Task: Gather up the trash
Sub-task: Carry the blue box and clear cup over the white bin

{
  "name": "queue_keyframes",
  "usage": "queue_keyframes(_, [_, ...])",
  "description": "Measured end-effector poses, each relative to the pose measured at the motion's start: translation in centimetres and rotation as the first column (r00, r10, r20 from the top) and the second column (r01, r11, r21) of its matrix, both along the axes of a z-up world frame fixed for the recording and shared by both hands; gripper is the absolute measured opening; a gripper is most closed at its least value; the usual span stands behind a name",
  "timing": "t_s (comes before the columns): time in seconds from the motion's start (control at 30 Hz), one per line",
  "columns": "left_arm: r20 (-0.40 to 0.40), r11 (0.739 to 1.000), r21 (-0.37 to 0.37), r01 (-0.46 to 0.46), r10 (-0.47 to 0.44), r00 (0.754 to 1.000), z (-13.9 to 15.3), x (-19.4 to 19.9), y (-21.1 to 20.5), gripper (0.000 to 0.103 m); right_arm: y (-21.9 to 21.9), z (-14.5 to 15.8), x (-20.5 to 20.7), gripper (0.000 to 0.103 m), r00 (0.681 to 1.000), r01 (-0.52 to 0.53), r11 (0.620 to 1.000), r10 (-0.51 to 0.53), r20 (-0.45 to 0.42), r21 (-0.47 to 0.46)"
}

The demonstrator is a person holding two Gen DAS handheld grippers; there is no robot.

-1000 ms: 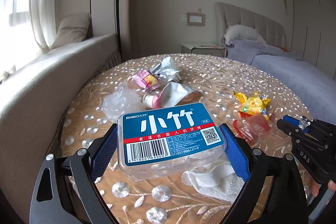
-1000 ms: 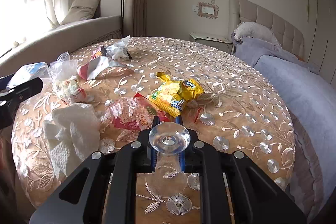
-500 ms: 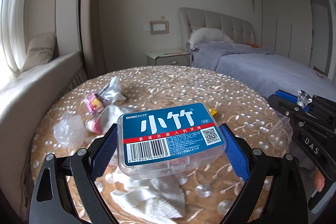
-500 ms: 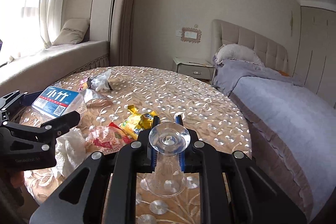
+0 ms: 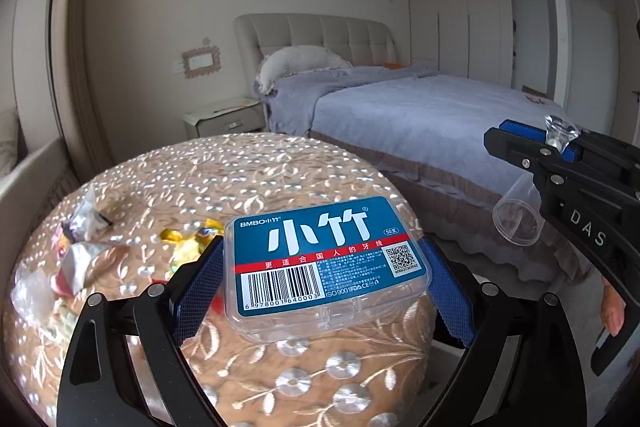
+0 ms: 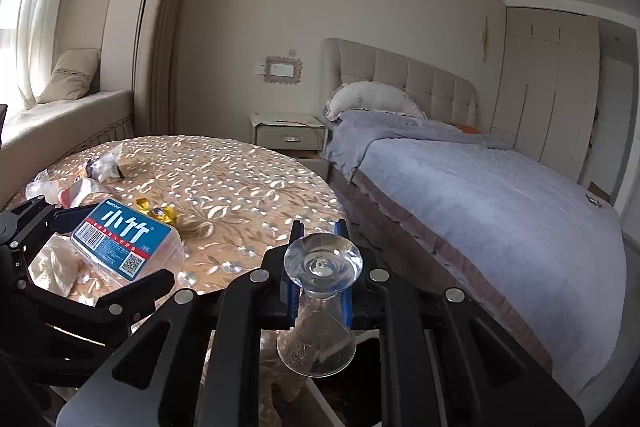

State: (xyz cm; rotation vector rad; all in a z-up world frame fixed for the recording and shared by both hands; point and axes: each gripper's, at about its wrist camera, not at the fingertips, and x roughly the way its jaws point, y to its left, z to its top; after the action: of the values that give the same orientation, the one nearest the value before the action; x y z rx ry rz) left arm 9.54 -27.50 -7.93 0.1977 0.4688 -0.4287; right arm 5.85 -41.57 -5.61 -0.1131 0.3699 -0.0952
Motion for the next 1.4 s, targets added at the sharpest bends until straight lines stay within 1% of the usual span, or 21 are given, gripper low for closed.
queue_keyframes(0.2, [-0.043,0.993,0.032,0.110,-0.108,0.993,-1.5,-0.2,-5.1,0.091,-3.7,-1.1,-1.4,0.017,0.997,0.081,0.997,-0.081,-0.013,0.005])
queue_keyframes(0.37, [-0.044,0.981,0.083,0.178,-0.175,0.984,-2.9,-0.8,-9.4,0.091,-6.2,-2.4,-1.7,0.017,0.992,0.119,0.993,-0.118,-0.037,0.018])
queue_keyframes(0.5, [-0.081,0.970,0.087,0.228,-0.221,0.972,-4.0,-0.5,-12.2,0.091,-8.1,-3.4,-1.6,0.017,0.987,0.151,0.988,-0.150,-0.053,0.027])
queue_keyframes(0.63, [-0.093,0.962,0.095,0.256,-0.247,0.965,-5.0,-0.3,-14.8,0.091,-10.0,-4.3,-1.3,0.017,0.982,0.178,0.983,-0.175,-0.068,0.043])
queue_keyframes(0.83, [-0.149,0.943,0.082,0.321,-0.307,0.940,-7.5,0.4,-18.7,0.091,-13.1,-6.2,-0.6,0.017,0.974,0.206,0.977,-0.201,-0.103,0.047])
queue_keyframes(1.0, [-0.197,0.933,0.062,0.355,-0.337,0.921,-9.8,1.6,-21.3,0.091,-15.1,-8.2,0.4,0.017,0.970,0.219,0.973,-0.208,-0.127,0.073])
queue_keyframes(1.03, [-0.198,0.932,0.058,0.357,-0.340,0.920,-10.3,1.8,-21.6,0.091,-15.4,-8.6,0.7,0.017,0.969,0.219,0.973,-0.207,-0.135,0.079])
queue_keyframes(1.17, [-0.212,0.931,0.085,0.355,-0.331,0.919,-12.5,3.3,-22.9,0.091,-17.0,-10.4,2.1,0.017,0.964,0.224,0.969,-0.205,-0.167,0.105])
queue_keyframes(1.27, [-0.256,0.935,0.081,0.345,-0.315,0.914,-14.2,4.7,-23.5,0.091,-17.9,-11.7,3.4,0.017,0.961,0.227,0.968,-0.204,-0.187,0.111])
queue_keyframes(1.4, [-0.290,0.935,0.097,0.340,-0.301,0.909,-16.3,6.2,-24.8,0.091,-18.4,-13.4,5.0,0.017,0.958,0.220,0.969,-0.195,-0.210,0.107])
